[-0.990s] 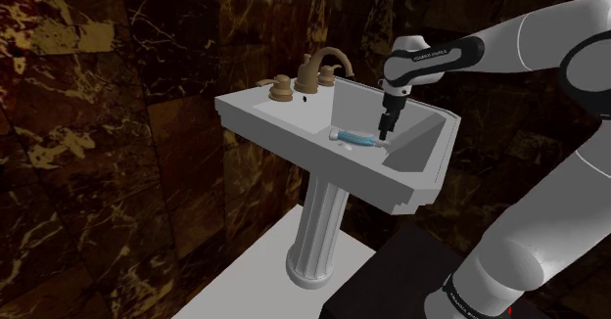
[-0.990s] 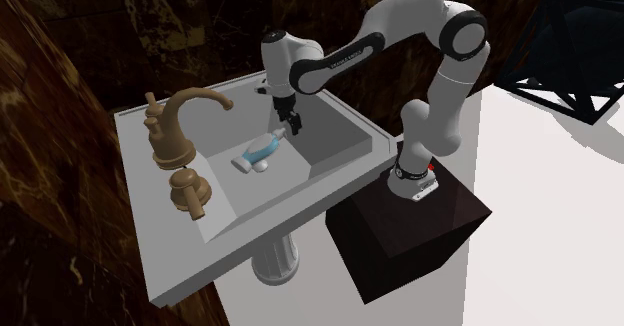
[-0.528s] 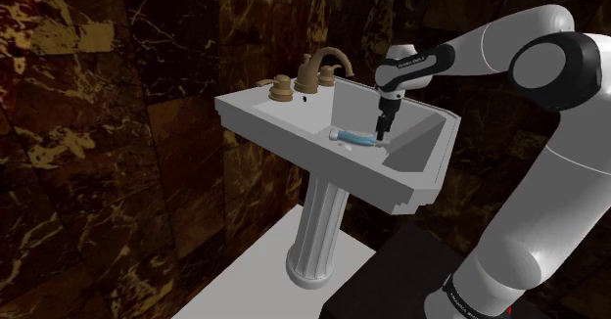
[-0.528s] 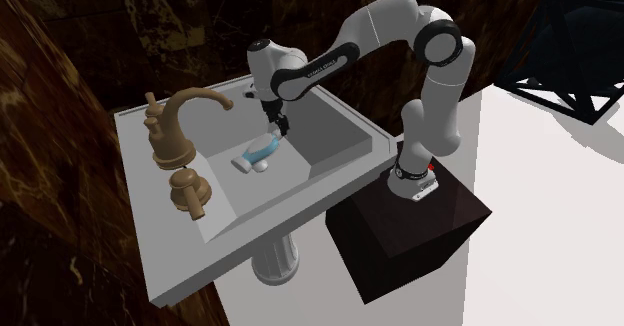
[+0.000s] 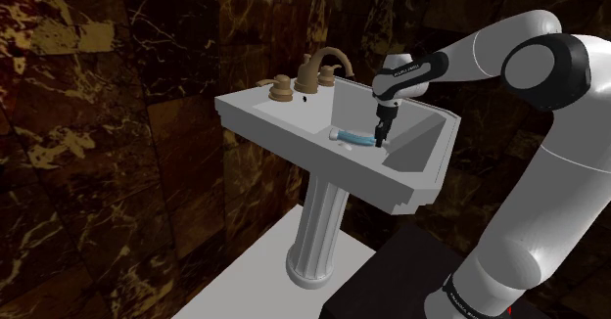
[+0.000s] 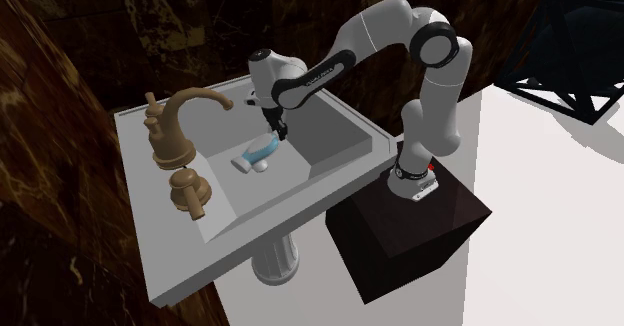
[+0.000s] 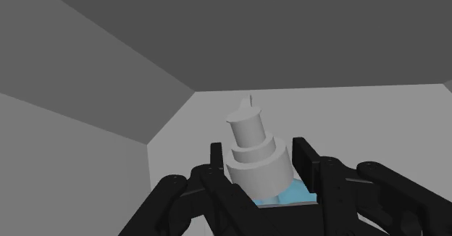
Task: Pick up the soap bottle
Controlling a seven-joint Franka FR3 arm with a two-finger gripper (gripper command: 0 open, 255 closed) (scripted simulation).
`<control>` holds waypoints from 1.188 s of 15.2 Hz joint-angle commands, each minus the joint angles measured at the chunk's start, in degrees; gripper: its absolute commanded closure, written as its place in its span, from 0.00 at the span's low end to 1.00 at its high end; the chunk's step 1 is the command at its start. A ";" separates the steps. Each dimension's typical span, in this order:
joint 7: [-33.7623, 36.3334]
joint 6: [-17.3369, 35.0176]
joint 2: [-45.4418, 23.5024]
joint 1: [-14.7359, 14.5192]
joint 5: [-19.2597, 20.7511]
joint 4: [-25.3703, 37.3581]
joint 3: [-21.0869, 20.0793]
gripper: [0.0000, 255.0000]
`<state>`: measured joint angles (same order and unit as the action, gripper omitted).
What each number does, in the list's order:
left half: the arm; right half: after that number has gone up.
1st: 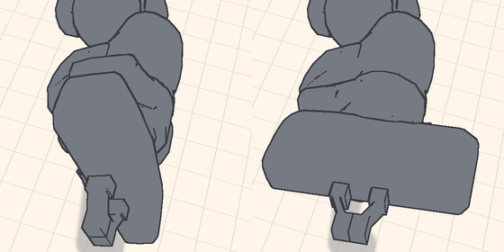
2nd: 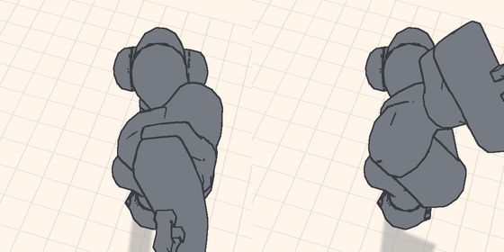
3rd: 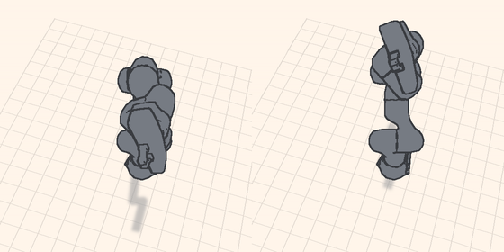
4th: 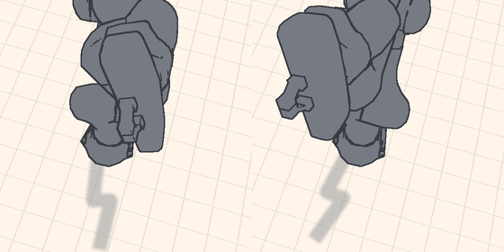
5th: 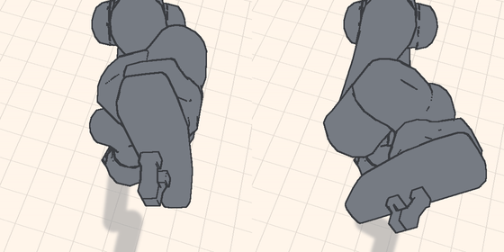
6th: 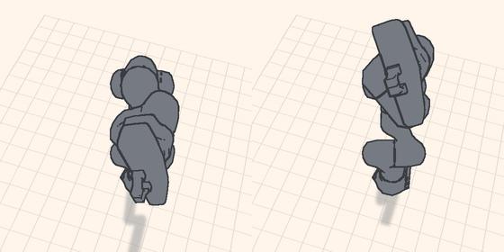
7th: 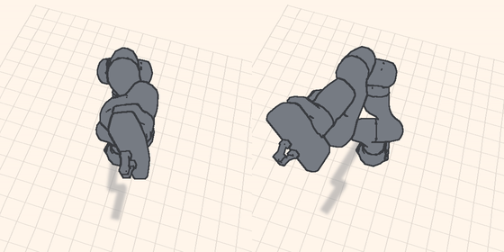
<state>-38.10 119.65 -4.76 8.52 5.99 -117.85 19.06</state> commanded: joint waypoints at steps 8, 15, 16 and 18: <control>0.03 0.01 0.04 -0.02 0.01 -0.06 -0.01 1.00; -0.03 -5.13 2.12 -0.19 0.48 3.09 -0.07 1.00; -0.05 -5.87 2.37 -0.22 0.53 3.59 -0.08 1.00; -0.10 -7.35 2.83 -0.26 0.61 4.63 -0.10 1.00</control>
<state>-38.20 113.23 -2.22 8.30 6.55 -113.85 18.98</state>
